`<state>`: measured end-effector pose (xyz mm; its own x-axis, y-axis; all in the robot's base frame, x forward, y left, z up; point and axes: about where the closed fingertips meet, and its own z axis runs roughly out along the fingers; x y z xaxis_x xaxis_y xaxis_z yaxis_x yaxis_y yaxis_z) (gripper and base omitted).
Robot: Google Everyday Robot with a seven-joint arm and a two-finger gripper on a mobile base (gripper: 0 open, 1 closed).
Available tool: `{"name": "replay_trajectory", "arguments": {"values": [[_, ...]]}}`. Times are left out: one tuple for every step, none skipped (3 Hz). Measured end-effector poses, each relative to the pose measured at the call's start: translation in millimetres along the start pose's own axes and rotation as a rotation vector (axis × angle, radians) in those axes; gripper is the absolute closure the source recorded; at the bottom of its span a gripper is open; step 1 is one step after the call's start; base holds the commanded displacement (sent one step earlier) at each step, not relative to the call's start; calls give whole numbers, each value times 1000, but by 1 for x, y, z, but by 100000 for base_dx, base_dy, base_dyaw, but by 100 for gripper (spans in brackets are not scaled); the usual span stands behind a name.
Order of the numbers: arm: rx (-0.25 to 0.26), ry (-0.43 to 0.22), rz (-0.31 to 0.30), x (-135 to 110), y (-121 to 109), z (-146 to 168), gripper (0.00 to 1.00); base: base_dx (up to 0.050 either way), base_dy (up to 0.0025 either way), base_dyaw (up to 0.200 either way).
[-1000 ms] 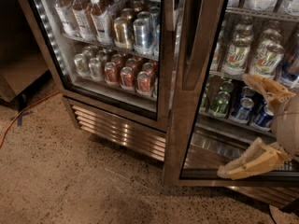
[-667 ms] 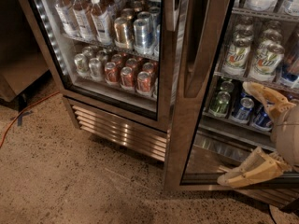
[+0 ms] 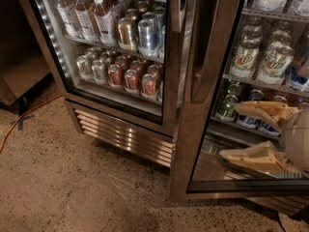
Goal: Open right fridge door
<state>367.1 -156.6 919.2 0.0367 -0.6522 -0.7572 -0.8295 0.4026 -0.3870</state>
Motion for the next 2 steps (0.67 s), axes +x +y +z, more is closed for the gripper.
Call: {"name": "replay_trajectory", "arguments": {"values": [[0,0,0,0,0,0,65,0,0,0],[0,0,0,0,0,0,88,0,0,0]]}}
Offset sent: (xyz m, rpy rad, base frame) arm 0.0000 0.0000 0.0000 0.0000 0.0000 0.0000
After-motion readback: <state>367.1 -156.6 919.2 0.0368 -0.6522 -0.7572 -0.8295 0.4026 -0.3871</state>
